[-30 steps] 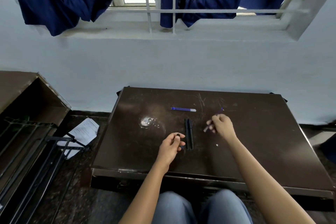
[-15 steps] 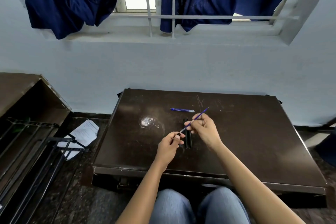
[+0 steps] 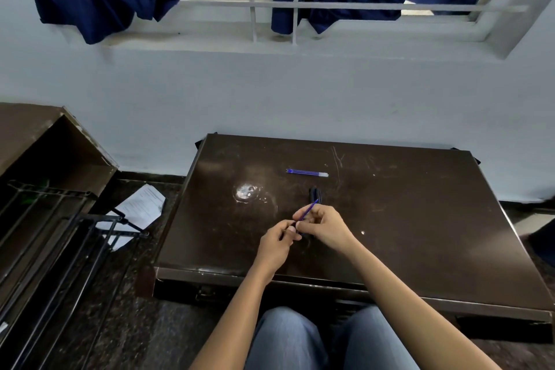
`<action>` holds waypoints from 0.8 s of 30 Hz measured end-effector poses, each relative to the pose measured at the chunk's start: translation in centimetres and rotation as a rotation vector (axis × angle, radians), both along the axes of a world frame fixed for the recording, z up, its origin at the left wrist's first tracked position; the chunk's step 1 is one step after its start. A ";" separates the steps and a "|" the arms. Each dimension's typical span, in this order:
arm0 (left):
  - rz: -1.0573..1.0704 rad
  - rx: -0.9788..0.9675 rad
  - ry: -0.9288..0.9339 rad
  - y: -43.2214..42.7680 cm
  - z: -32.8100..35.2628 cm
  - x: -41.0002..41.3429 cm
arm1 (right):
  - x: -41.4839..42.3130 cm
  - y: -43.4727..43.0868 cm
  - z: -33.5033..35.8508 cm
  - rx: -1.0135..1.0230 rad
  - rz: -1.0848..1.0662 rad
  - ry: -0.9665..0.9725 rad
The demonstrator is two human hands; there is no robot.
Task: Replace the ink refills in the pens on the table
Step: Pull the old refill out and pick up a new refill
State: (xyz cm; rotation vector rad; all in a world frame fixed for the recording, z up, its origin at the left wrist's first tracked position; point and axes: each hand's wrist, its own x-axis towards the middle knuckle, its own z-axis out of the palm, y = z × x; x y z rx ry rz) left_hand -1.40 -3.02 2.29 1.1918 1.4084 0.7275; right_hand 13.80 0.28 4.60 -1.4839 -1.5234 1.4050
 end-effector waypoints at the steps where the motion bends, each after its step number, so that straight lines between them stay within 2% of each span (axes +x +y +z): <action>1: 0.018 -0.006 -0.012 -0.1 -0.2 -0.2 | 0.0 0.2 -0.2 -0.017 0.000 -0.010; 3: 0.066 0.004 -0.043 -0.4 -0.6 -0.6 | 0.0 0.8 -1.0 -0.039 -0.064 -0.065; 7: 0.123 0.012 -0.056 -0.2 -1.4 -1.3 | -0.6 2.1 -3.2 -0.056 -0.178 -0.411; 12: 0.141 0.008 -0.057 0.2 -1.6 -1.4 | -3.1 2.6 -3.5 -0.083 -0.056 -0.737; 14: 0.147 0.012 -0.060 0.3 -1.5 -1.4 | -3.7 2.8 -3.6 -0.087 -0.022 -0.810; 21: 0.145 -0.003 -0.062 0.4 -0.8 -1.4 | -4.1 2.9 -4.1 -0.129 -0.046 -0.874; 23: 0.137 -0.013 -0.065 0.2 -0.4 -1.3 | -3.8 3.0 -3.8 -0.155 -0.118 -0.794; 24: 0.136 -0.015 -0.071 0.1 -0.2 -1.2 | -3.7 3.1 -3.7 -0.166 -0.182 -0.692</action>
